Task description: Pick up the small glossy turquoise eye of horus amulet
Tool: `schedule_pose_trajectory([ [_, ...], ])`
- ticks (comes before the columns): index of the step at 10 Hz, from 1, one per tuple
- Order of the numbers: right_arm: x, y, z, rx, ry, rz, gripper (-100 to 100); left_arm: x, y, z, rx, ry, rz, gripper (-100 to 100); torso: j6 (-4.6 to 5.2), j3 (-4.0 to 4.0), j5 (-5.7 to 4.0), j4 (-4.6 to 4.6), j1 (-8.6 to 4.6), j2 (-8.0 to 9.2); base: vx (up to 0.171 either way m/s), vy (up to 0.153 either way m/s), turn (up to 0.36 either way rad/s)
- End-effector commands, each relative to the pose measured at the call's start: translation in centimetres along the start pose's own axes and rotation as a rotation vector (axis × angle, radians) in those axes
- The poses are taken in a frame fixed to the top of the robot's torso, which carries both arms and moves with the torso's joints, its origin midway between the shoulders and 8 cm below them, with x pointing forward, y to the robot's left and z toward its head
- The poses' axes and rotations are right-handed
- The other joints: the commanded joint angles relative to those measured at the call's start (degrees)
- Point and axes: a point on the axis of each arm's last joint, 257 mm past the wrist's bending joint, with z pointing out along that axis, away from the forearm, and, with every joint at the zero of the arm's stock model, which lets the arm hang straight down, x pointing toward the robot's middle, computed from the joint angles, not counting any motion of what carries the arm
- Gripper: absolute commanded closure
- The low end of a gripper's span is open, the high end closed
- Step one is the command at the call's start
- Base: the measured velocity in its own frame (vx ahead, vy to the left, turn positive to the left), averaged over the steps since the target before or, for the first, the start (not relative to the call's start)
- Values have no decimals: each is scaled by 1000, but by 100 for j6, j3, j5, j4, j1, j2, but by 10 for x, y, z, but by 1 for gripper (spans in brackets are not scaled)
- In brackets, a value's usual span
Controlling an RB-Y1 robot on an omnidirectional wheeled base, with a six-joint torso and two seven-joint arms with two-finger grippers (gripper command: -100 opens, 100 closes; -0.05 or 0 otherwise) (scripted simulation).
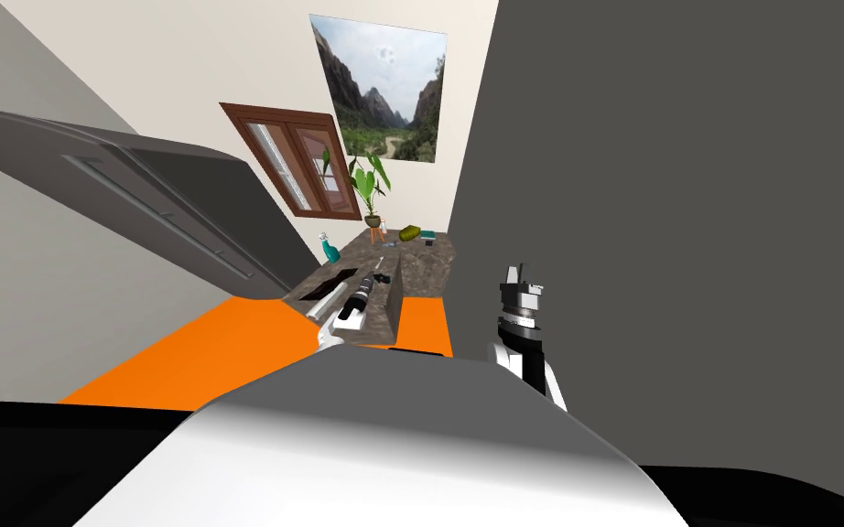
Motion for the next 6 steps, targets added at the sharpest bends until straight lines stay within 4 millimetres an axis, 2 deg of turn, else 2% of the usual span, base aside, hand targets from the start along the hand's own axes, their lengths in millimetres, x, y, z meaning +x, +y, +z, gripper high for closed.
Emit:
schedule_pose_trajectory([
  [1, 0, 0, 0, 0, 0, 0, 0, -1, -5, 11, -16, 9, -9, -100, 0, 0, 0, 0, 0, 0, -45, 15, 6],
  [2, 0, 0, 0, 0, 0, 0, 0, 0, -1, 11, -32, 11, -8, -100, 0, 1, 0, 0, 2, 1, -43, 14, 1],
  [3, 0, 0, 0, 0, 0, 0, 0, -1, -10, 21, -35, 18, -16, -100, 0, 1, 0, 0, 1, 1, -53, 16, 5],
  [4, 0, 0, 0, 0, 0, 0, 0, 0, -4, 21, -58, 20, -16, -100, 1, 2, 0, 1, 3, 3, -40, 13, -2],
  [5, 0, 0, 0, 0, 0, 0, 0, -1, -14, 31, -55, 27, -24, -100, 0, 1, 1, 0, 1, 1, -46, 11, 5],
  [6, 0, 0, 0, 0, 0, 0, 0, 0, -7, 30, -85, 28, -24, -100, 0, 1, 0, 1, 1, 2, -42, 8, -2],
])
